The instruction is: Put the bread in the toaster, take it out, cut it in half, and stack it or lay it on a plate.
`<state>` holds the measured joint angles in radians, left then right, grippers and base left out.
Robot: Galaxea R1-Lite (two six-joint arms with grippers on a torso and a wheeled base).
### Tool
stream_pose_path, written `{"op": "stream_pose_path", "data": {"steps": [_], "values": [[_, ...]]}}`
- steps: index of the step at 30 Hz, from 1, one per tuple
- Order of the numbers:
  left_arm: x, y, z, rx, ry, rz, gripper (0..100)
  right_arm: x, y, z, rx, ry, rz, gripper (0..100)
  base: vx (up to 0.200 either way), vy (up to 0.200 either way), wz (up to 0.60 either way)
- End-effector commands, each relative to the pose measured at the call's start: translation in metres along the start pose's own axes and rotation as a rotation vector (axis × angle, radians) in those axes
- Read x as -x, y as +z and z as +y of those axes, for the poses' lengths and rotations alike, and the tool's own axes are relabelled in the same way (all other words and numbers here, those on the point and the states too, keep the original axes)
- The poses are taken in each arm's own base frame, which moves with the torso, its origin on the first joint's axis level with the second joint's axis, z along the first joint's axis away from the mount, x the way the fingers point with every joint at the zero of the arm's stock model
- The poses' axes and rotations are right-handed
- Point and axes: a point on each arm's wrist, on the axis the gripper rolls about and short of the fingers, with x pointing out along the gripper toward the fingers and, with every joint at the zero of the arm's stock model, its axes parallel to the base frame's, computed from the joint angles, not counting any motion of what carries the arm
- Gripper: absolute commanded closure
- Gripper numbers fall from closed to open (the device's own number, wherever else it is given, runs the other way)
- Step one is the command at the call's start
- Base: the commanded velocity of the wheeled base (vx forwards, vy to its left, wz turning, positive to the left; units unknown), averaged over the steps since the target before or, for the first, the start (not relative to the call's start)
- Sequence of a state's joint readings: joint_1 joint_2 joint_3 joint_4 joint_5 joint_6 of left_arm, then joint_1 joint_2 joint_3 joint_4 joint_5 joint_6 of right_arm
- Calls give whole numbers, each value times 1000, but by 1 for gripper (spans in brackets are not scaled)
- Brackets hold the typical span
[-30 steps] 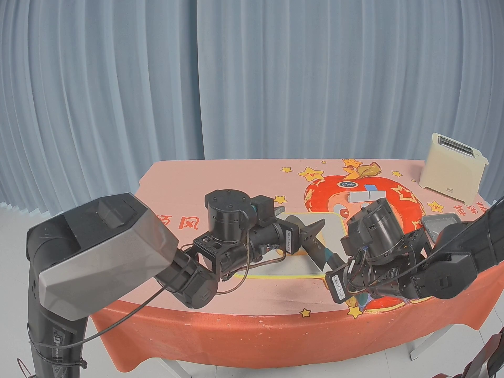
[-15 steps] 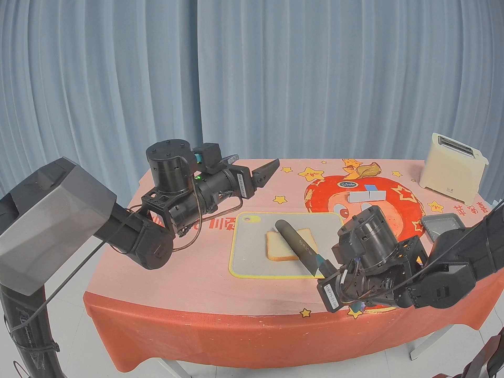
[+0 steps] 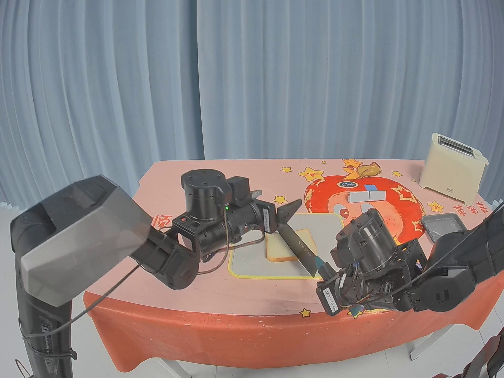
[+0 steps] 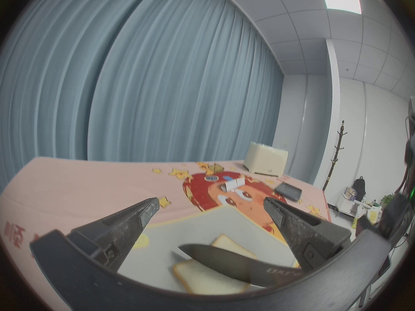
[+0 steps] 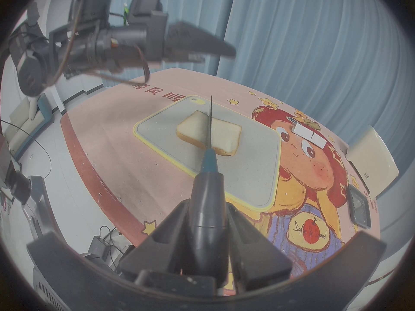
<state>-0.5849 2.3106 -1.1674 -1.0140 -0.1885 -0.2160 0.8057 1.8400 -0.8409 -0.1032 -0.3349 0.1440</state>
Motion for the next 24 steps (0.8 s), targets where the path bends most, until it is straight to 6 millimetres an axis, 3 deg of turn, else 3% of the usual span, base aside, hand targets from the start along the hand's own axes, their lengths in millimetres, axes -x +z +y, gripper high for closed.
{"op": "stream_pose_path", "data": {"steps": [1,7,14,24], "values": [[-15,-35,6,11,7,71,0,1,3,0,-3,3,-12,100,0,0,0],[-20,-53,11,16,16,106,0,1,7,-3,-19,1,-23,100,0,0,0],[-22,-57,13,17,20,111,0,8,15,-6,-33,9,-58,100,0,0,0],[-19,-49,10,13,14,91,0,-14,-7,-1,-14,-5,51,100,0,0,0]]}}
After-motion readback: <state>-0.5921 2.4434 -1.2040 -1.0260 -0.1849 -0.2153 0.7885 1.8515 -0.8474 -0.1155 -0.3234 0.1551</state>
